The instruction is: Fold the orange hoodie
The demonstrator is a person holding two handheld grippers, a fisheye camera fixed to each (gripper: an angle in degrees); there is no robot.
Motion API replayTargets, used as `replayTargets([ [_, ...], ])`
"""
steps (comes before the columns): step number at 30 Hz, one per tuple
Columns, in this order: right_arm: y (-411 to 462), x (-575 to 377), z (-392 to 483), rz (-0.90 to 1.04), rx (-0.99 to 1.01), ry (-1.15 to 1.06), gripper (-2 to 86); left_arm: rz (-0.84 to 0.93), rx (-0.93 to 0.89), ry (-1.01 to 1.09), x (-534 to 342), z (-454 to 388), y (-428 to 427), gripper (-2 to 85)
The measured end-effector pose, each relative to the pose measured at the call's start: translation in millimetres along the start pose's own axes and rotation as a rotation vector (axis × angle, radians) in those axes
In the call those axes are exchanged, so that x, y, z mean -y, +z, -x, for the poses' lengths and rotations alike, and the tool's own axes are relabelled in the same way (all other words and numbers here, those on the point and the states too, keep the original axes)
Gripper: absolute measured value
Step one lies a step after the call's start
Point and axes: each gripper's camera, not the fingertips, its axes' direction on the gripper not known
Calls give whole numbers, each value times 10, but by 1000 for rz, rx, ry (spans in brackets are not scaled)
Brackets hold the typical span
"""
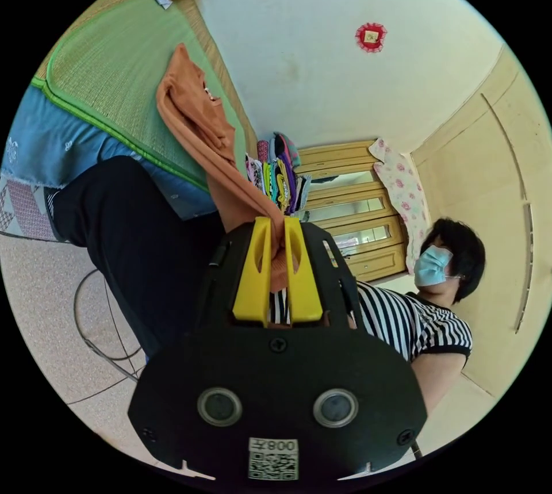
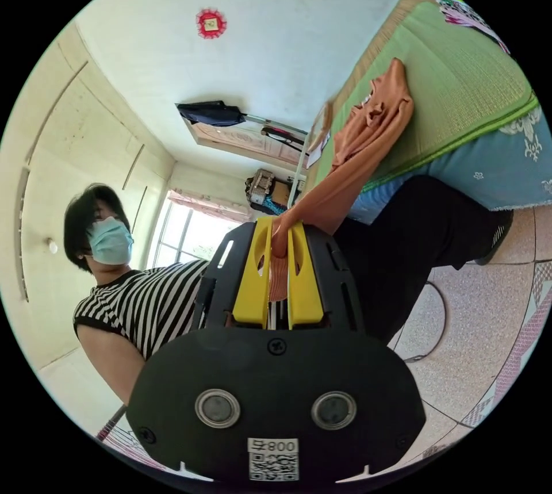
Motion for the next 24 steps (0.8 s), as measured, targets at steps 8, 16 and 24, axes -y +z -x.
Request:
replayTargets([
  [8,-375,-292,393,-23,58,-111,6,-55,-113,127,-178,-238,-299,37],
  [16,-600,-365,269,-30,43,-89,6,-85,-153,114,-123,-25,-385,36],
  [24,-756,-290,70,-79,71,-72,5,-169,-188,83,98,224,-468,35],
])
